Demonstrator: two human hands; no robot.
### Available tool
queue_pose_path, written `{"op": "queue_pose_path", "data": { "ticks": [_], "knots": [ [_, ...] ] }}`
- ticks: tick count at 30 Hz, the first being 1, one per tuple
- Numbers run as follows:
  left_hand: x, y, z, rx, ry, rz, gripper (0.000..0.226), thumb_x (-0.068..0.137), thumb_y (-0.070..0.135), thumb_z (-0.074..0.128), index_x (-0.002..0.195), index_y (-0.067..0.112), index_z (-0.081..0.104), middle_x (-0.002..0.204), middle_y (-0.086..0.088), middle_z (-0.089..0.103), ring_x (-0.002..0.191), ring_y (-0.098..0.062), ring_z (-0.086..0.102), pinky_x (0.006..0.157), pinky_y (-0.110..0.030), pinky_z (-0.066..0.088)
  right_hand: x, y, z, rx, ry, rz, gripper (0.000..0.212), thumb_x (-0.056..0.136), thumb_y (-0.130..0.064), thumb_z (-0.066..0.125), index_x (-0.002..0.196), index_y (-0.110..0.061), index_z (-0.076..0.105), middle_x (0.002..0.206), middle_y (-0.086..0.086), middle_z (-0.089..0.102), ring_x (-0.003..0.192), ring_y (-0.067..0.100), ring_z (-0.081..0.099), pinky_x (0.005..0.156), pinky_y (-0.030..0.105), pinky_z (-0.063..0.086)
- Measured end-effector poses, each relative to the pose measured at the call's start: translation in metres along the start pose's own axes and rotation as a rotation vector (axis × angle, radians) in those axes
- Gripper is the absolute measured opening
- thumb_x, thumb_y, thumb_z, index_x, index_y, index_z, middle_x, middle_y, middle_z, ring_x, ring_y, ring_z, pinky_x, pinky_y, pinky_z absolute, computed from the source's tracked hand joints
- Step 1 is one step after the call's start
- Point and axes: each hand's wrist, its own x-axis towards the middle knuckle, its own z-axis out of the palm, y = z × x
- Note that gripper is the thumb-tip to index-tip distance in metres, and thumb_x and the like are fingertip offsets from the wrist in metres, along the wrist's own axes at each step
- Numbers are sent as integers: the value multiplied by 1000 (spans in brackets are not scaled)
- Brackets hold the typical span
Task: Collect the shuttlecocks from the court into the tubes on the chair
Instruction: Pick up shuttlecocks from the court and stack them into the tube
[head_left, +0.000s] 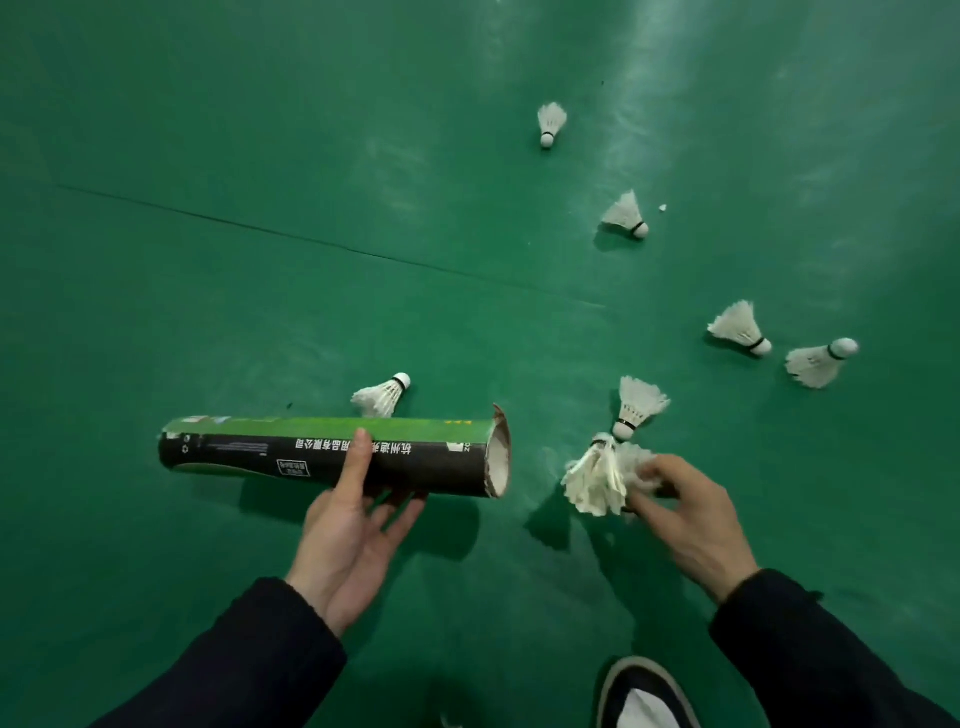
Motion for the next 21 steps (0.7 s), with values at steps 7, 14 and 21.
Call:
{"op": "queue_pose_path", "data": {
  "ticks": [7,14,21],
  "knots": [
    [-18,-19,45,51,17,9,50,89,48,66,125,14,65,118,-8,76,108,-22,73,71,-31,62,-11,-76,3,457,-91,-200,16,95,-32,69,108,-27,76,122,-14,68,118,12,62,101,34,49],
    [-34,-18,64,76,53,93,50,90,47,67,124,10,65,116,-8,76,109,-23,72,69,-31,62,-4,-80,5,421,-501,-247,61,93,-48,27,136,-22,59,167,-16,-3,153,-2,-3,122,19,4],
    [-12,-10,52,57,66,94,57,87,47,68,132,12,62,117,-4,77,110,-22,72,74,-33,63,-5,-95,19,527,-60,-85,27,87,-56,60,107,-41,68,136,-22,50,109,-2,59,91,20,49]
  ]
}}
